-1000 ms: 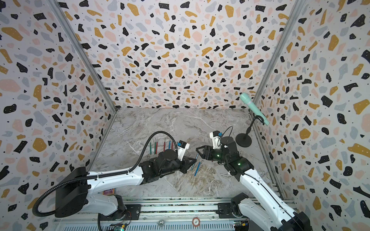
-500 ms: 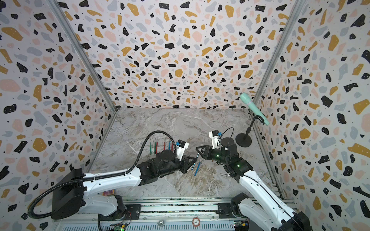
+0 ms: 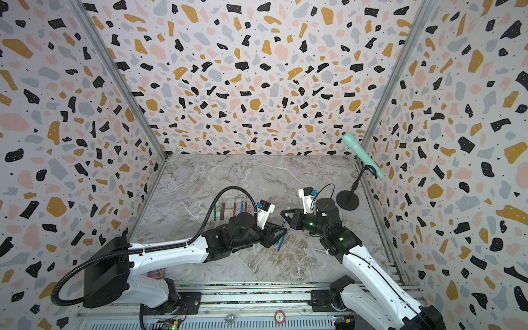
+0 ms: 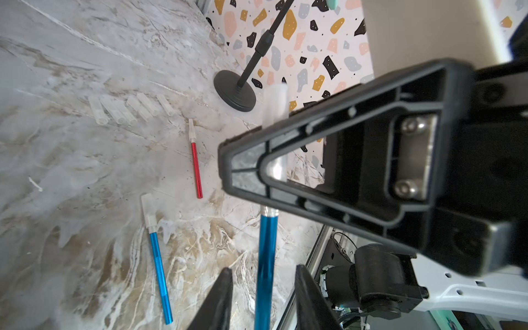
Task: Remove protective caps from carving knives
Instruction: Remove the protective sleeve from the carving knife.
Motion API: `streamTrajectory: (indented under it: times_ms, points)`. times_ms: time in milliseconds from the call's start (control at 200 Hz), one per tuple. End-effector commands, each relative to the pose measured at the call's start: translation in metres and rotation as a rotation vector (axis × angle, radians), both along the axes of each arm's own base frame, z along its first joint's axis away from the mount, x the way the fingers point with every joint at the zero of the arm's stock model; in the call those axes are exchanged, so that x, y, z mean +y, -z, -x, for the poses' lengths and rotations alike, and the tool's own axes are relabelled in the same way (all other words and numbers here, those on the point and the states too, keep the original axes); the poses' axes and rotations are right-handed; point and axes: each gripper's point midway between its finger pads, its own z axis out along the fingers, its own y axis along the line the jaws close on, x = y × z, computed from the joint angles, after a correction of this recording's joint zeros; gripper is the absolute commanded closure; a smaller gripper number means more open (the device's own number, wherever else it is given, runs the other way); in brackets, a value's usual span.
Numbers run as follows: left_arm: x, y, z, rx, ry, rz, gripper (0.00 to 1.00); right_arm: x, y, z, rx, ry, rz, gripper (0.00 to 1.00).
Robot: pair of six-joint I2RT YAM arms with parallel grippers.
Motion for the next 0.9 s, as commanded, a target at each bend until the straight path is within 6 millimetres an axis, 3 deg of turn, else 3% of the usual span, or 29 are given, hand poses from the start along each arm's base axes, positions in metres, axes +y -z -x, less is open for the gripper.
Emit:
streamTrajectory:
  times_ms: [0,275,541,896]
  points:
    - [-0.009,-0.014,0.006,-0.018,0.049,0.04,0.67,-0.002,-0.006,0.002,-0.023,0.005,-0.003,1.0]
    - [-0.008,-0.008,0.005,-0.017,0.053,0.0,1.0,0.001,-0.007,0.004,-0.033,-0.01,0.006,1.0]
    - [-0.012,0.006,0.008,0.028,0.062,-0.012,1.0,0.001,-0.008,-0.002,-0.051,0.012,0.026,1.0]
    - [-0.002,0.026,0.015,0.119,0.017,0.043,1.0,-0.007,-0.06,-0.042,-0.131,0.103,0.068,1.0]
